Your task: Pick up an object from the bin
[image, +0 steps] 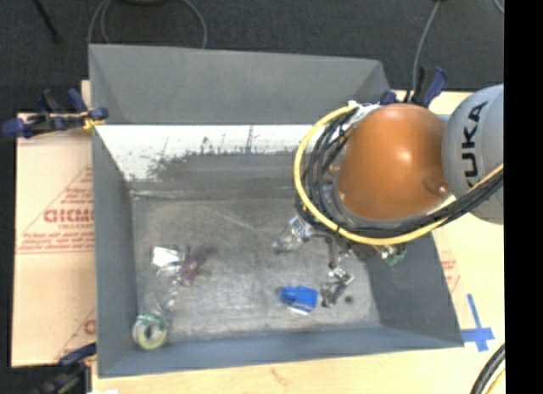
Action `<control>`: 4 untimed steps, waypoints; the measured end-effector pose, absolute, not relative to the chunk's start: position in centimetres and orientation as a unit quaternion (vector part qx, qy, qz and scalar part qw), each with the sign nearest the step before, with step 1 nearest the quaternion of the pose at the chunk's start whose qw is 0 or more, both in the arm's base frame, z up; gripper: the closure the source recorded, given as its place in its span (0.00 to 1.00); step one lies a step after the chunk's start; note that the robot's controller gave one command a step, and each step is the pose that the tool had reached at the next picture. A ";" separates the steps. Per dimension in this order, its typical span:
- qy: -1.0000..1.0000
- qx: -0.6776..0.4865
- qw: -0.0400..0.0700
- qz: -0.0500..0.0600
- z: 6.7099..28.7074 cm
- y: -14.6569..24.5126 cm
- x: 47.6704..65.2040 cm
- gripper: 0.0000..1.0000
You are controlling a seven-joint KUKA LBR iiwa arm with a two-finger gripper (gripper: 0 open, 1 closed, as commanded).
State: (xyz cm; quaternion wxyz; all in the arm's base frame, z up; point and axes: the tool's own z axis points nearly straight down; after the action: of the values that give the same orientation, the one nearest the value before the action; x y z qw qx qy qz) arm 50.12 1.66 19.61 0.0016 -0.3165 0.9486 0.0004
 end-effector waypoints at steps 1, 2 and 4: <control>0.944 -0.330 -0.002 0.002 9.0 0.6 50.4 0.00; 0.915 -0.403 0.004 0.000 7.3 -3.4 52.6 0.00; 0.852 -0.524 0.006 -0.003 7.5 -1.3 48.4 1.00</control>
Offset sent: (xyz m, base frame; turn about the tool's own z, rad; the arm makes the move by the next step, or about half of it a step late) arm 0.0036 -0.0103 -0.1022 -0.0338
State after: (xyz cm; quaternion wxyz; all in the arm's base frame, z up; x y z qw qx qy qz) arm 48.38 -1.35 7.47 0.0058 -0.5237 0.8519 -0.0025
